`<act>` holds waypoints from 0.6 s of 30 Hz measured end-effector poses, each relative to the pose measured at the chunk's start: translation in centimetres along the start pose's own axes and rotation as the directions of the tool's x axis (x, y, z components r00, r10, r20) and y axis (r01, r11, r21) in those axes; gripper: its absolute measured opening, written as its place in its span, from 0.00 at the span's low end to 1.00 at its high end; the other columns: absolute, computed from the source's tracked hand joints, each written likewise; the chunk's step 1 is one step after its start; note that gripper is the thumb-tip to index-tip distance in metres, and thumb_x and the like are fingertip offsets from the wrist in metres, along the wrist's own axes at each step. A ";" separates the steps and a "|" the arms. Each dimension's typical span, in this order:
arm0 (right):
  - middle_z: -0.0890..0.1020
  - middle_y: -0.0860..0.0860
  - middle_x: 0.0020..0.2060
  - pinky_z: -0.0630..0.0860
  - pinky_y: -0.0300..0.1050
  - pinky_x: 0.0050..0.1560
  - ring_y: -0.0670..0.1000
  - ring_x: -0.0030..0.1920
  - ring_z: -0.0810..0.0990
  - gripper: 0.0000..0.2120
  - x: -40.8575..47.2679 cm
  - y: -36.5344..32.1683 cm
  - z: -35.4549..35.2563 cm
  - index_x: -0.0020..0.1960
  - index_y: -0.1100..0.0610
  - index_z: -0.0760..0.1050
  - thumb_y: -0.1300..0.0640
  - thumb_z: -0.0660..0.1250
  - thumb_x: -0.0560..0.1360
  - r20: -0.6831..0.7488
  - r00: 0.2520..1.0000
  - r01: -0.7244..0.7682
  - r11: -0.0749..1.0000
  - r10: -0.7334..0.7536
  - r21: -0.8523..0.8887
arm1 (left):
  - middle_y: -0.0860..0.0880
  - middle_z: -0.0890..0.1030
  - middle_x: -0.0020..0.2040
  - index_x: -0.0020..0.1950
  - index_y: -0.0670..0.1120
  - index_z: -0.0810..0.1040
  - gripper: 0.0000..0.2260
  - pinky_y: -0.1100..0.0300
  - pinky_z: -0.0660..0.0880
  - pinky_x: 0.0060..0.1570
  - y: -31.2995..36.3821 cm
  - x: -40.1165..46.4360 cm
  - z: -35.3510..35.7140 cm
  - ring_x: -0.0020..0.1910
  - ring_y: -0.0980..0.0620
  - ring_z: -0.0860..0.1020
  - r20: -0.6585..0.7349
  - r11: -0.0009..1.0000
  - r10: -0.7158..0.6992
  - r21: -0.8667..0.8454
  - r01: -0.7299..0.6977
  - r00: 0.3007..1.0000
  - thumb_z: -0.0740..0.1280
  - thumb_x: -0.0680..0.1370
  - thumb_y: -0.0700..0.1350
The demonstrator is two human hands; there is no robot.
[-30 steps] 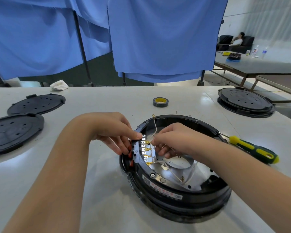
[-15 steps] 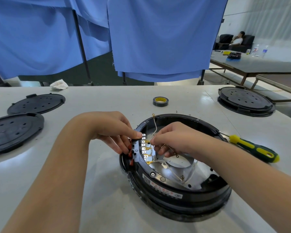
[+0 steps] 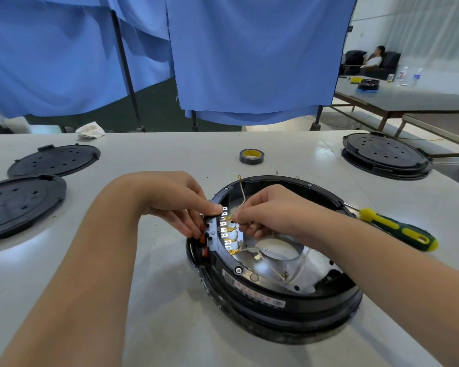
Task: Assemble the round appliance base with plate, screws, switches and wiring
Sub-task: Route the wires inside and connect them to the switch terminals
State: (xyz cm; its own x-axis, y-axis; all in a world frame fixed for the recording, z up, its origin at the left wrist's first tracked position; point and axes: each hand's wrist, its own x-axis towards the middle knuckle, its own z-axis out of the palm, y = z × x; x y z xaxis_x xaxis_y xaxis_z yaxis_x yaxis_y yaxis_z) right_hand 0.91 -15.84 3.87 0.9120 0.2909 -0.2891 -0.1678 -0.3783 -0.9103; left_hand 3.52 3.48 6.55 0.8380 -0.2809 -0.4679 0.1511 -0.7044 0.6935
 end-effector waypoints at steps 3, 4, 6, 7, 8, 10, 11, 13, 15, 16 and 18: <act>0.81 0.52 0.26 0.73 0.34 0.27 0.45 0.25 0.75 0.05 -0.1 -0.1 0.0 0.38 0.63 0.80 0.65 0.71 0.72 0.007 1.000 -0.004 1.000 0.004 0.000 | 0.41 0.86 0.39 0.52 0.38 0.79 0.19 0.61 0.81 0.36 0.0 -0.1 0.0 0.40 0.46 0.86 -0.006 1.000 -0.011 0.004 0.011 1.000 0.74 0.71 0.52; 0.80 0.52 0.26 0.73 0.34 0.28 0.45 0.25 0.75 0.04 -0.1 -0.1 0.0 0.38 0.63 0.80 0.65 0.70 0.72 0.007 1.000 -0.004 1.000 0.004 0.001 | 0.41 0.86 0.39 0.52 0.38 0.79 0.20 0.61 0.81 0.36 0.1 -0.1 0.0 0.40 0.46 0.86 -0.008 1.000 -0.015 0.006 0.015 1.000 0.74 0.70 0.52; 0.80 0.51 0.26 0.73 0.34 0.28 0.45 0.25 0.74 0.04 -0.2 -0.1 0.0 0.38 0.63 0.80 0.65 0.70 0.72 0.004 1.000 -0.002 1.000 0.002 -0.002 | 0.41 0.86 0.40 0.52 0.38 0.79 0.20 0.61 0.81 0.35 0.2 -0.2 0.0 0.40 0.46 0.86 -0.019 0.999 -0.030 0.011 0.030 0.999 0.75 0.70 0.53; 0.80 0.51 0.25 0.73 0.34 0.28 0.45 0.25 0.74 0.05 -0.2 -0.1 0.0 0.38 0.63 0.80 0.64 0.70 0.72 0.000 1.000 0.000 1.000 0.000 -0.008 | 0.41 0.86 0.40 0.51 0.38 0.79 0.21 0.61 0.81 0.35 0.3 -0.2 0.1 0.40 0.46 0.86 -0.030 0.999 -0.041 0.020 0.041 0.999 0.75 0.70 0.54; 0.80 0.51 0.25 0.74 0.34 0.28 0.45 0.25 0.74 0.05 -0.2 -0.1 0.0 0.38 0.63 0.80 0.64 0.69 0.72 -0.005 1.000 0.001 1.000 -0.001 -0.015 | 0.41 0.86 0.39 0.50 0.38 0.79 0.22 0.60 0.81 0.34 0.3 -0.2 0.1 0.40 0.46 0.86 -0.044 0.998 -0.054 0.039 0.055 0.998 0.75 0.69 0.55; 0.80 0.50 0.25 0.74 0.35 0.28 0.45 0.25 0.74 0.05 -0.2 -0.1 0.1 0.38 0.62 0.79 0.63 0.69 0.72 -0.014 1.000 -0.001 1.000 0.001 -0.031 | 0.42 0.86 0.38 0.49 0.38 0.79 0.24 0.60 0.80 0.33 0.5 -0.3 0.2 0.37 0.47 0.86 -0.075 0.990 -0.089 0.102 0.096 0.993 0.75 0.69 0.59; 0.80 0.50 0.25 0.74 0.36 0.28 0.46 0.25 0.75 0.05 -0.2 -0.1 0.1 0.39 0.62 0.79 0.63 0.68 0.72 -0.016 1.000 -0.004 0.999 0.003 -0.040 | 0.42 0.85 0.36 0.47 0.38 0.79 0.26 0.60 0.80 0.32 0.6 -0.4 0.2 0.35 0.48 0.85 -0.090 0.983 -0.111 0.134 0.123 0.990 0.74 0.69 0.61; 0.79 0.50 0.25 0.74 0.36 0.29 0.46 0.25 0.75 0.04 -0.2 -0.1 0.2 0.39 0.62 0.79 0.63 0.68 0.72 -0.015 1.000 -0.009 0.999 0.008 -0.051 | 0.43 0.85 0.33 0.43 0.38 0.80 0.26 0.61 0.79 0.29 0.7 -0.6 0.3 0.31 0.49 0.84 -0.112 0.970 -0.145 0.179 0.163 0.983 0.72 0.70 0.63; 0.79 0.50 0.24 0.75 0.36 0.29 0.46 0.25 0.75 0.04 -0.2 -0.1 0.2 0.40 0.63 0.79 0.63 0.68 0.72 -0.014 1.000 -0.014 0.998 0.013 -0.055 | 0.43 0.84 0.32 0.39 0.38 0.81 0.24 0.62 0.77 0.28 1.0 -0.6 0.5 0.28 0.50 0.83 -0.105 0.966 -0.145 0.202 0.164 0.984 0.70 0.73 0.62; 0.79 0.50 0.24 0.75 0.36 0.28 0.46 0.25 0.75 0.04 -0.2 -0.1 0.2 0.41 0.63 0.79 0.63 0.68 0.73 -0.013 1.000 -0.015 0.998 0.014 -0.061 | 0.43 0.84 0.31 0.37 0.39 0.81 0.24 0.63 0.77 0.27 1.2 -0.5 0.7 0.27 0.50 0.82 -0.095 0.965 -0.141 0.209 0.158 0.985 0.69 0.75 0.60; 0.79 0.50 0.24 0.75 0.36 0.28 0.46 0.25 0.75 0.04 -0.3 -0.1 0.2 0.40 0.63 0.79 0.63 0.68 0.73 -0.008 1.000 -0.014 0.997 0.014 -0.071 | 0.43 0.84 0.31 0.35 0.39 0.81 0.23 0.63 0.76 0.26 1.5 -0.4 1.0 0.26 0.50 0.81 -0.081 0.963 -0.135 0.222 0.150 0.988 0.66 0.78 0.57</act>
State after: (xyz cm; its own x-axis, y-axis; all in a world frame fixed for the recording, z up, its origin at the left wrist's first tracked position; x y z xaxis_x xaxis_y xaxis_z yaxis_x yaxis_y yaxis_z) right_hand 0.55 -15.69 3.93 0.9126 0.2789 -0.2991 -0.1538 -0.4434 -0.8830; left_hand 2.88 1.93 7.22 0.8495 -0.1298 -0.5114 0.1547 -0.8654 0.4765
